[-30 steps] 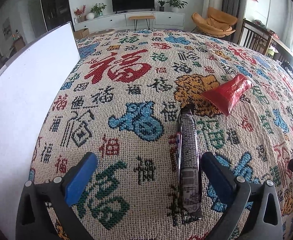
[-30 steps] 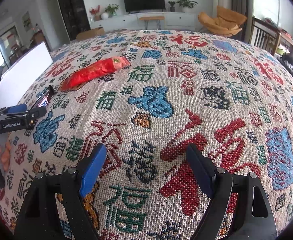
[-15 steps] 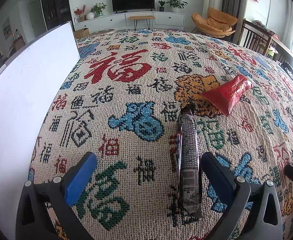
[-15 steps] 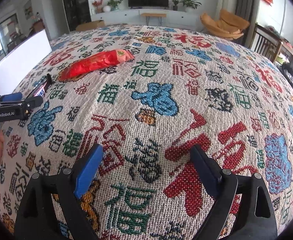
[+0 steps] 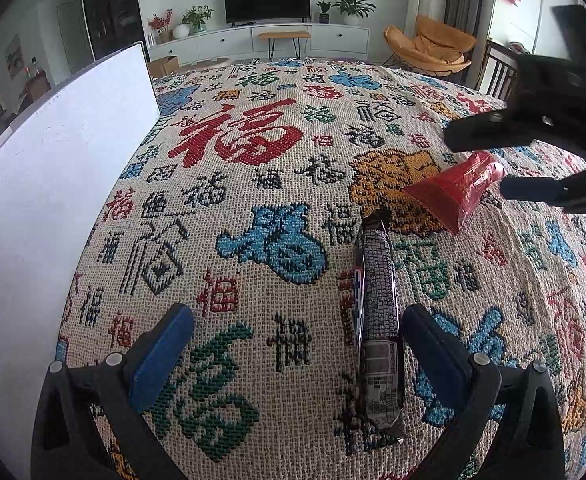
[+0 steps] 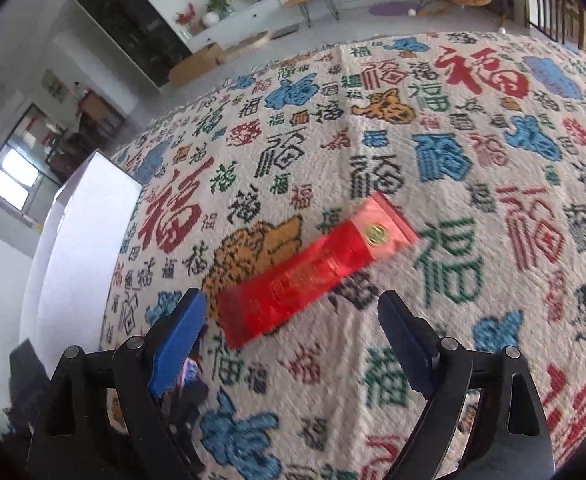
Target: Organize snacks
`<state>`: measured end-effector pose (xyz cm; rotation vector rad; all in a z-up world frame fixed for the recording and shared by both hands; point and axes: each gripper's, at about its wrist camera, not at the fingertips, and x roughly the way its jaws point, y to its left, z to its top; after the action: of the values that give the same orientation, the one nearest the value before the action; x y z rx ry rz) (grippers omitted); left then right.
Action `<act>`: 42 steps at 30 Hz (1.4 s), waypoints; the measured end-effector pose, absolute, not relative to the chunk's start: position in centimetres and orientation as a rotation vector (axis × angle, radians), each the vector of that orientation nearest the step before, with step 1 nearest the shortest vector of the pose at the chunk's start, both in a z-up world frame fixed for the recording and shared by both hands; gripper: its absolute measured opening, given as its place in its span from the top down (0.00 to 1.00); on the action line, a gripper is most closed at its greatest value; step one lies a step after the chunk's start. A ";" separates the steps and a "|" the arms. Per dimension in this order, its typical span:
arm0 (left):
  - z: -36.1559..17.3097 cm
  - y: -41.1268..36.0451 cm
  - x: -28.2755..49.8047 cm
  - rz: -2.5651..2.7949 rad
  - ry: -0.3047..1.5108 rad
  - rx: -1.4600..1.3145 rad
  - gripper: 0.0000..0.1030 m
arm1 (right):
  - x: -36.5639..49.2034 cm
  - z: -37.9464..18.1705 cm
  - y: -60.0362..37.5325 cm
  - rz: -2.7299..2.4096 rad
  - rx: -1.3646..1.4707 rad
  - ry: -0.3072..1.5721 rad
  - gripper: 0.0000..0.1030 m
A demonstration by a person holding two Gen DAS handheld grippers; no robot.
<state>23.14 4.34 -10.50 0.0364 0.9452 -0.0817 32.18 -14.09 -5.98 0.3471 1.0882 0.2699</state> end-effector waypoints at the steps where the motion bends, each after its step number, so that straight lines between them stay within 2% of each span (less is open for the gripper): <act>1: -10.5 4.4 23.1 -0.082 0.945 0.037 0.00 | 33.1 -6.6 -13.4 0.267 0.363 1.116 0.14; 3: -10.5 4.4 23.1 -0.082 0.945 0.036 0.00 | 34.7 -7.9 -12.3 0.232 0.386 1.167 0.13; 6: -10.5 4.4 23.1 -0.082 0.945 0.036 0.00 | 35.4 -7.8 -10.7 0.156 0.255 1.145 0.18; 7: -10.5 4.3 23.1 -0.082 0.945 0.036 0.00 | 35.4 -7.8 -10.2 0.140 0.193 1.144 0.23; 9: -10.5 4.3 23.1 -0.082 0.945 0.036 0.00 | 34.9 -7.8 -9.6 0.090 0.037 1.126 0.70; 10: -10.5 4.4 23.1 -0.082 0.945 0.036 0.00 | 34.7 -7.8 -9.8 0.095 0.001 1.121 0.76; 14: -10.5 4.4 23.1 -0.083 0.945 0.036 0.00 | 32.8 -7.3 -13.0 0.189 0.005 1.128 0.78; 19: -10.5 4.4 23.1 -0.083 0.945 0.036 0.00 | 27.8 -6.0 -16.3 0.341 -0.036 1.168 0.78; 22: -10.5 4.4 23.1 -0.083 0.945 0.036 0.00 | 22.9 -5.9 -18.7 0.405 -0.042 1.130 0.76; 25: -10.5 4.4 23.1 -0.083 0.945 0.036 0.00 | 19.6 -7.1 -19.6 0.364 -0.084 1.063 0.66; 27: -10.5 4.4 23.1 -0.083 0.945 0.036 0.00 | 18.6 -8.0 -20.0 0.338 -0.058 1.018 0.45; 29: -10.5 4.4 23.1 -0.084 0.945 0.035 0.00 | 17.6 -8.2 -19.8 0.301 -0.056 0.950 0.32; 32: -10.5 4.5 23.1 -0.084 0.946 0.036 0.00 | 17.0 -8.6 -18.3 0.243 -0.137 0.909 0.28; 35: -10.5 4.4 23.2 -0.084 0.946 0.036 0.00 | 17.3 -8.6 -18.4 0.203 -0.145 0.912 0.20; 42: -10.5 4.4 23.1 -0.084 0.946 0.036 0.00 | 17.6 -8.7 -18.7 0.181 -0.134 0.916 0.16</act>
<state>23.14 4.40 -10.46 0.0358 0.9457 -0.0840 17.60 -18.69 -8.70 -0.1343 0.9159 0.1807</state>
